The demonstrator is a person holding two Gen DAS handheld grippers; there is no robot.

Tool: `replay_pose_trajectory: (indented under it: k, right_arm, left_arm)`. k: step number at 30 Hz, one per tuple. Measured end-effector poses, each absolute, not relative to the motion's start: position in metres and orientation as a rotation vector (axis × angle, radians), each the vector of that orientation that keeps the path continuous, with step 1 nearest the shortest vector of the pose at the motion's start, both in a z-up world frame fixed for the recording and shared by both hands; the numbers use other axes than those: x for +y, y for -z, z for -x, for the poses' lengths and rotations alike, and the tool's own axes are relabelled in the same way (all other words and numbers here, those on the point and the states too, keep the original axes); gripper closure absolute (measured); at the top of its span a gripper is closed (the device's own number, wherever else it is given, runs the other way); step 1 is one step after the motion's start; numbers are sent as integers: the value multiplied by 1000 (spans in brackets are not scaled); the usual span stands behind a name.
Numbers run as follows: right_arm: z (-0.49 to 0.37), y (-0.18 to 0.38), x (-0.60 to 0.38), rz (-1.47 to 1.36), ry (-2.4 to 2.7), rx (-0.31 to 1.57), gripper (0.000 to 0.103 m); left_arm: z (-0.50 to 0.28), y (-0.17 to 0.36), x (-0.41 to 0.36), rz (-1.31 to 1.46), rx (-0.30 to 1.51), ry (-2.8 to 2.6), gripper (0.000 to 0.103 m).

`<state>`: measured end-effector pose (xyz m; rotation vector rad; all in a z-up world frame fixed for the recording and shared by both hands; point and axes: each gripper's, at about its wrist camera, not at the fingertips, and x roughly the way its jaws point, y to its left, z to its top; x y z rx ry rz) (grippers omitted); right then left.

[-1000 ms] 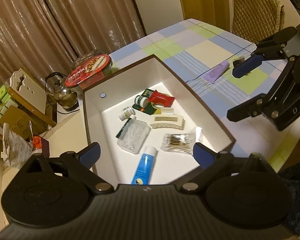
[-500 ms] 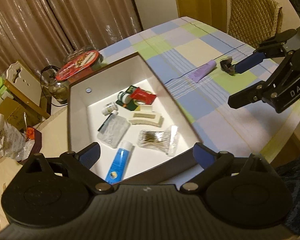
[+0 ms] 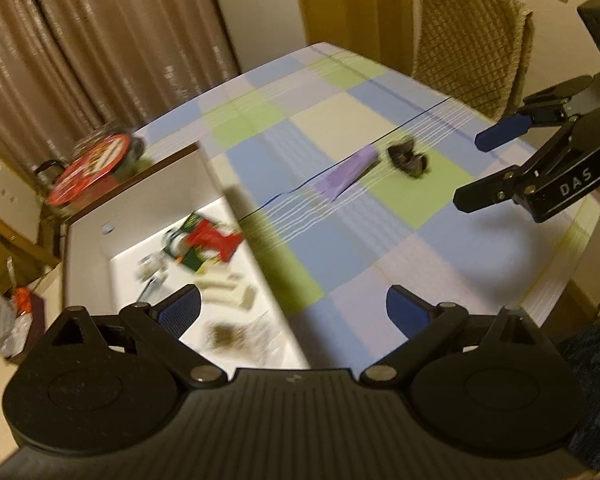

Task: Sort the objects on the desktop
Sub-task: 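Withdraw both tools from the box toward the purple tube and scrunchie, then grasp the purple tube with the left tool while the right tool grasps the scrunchie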

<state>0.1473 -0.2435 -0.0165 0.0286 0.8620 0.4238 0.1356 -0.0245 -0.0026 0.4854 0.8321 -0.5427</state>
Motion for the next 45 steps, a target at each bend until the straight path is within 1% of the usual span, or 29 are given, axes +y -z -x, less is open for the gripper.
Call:
replay_pose_trajectory:
  k: [11,24,26,33,35,39,42,45]
  right_arm:
    - [-160,30,-312,-92,-270,906,15]
    - [-210,70,-347,-89,-182,1010,15]
    - [-218,76,-351,-96,-173,1024,15]
    - [-237,92,-367,-112,-157,1063,15]
    - [-242,94,-372,-121,-153,1067,15]
    - [-249,98,-379,-146,-150,1073,15]
    - [-254,101,-384,-159,-145,1078,15]
    - [-258,105,-390,-174,-133,1086,15]
  left_arm:
    - [-166,26,-85,-502,849,671,5]
    - [-233,63,-136,-591,893,787,7]
    - [-244,72,-144,-615,905,799,10]
    - [-279,96,-169,-675,939,861,10]
    - [-288,102,-175,-693,945,891,14]
    - [-310,111,-190,-747,948,966,18]
    - [-327,120,-203,-786,947,1023,23]
    - [-343,133,-216,-820,965,1070,32]
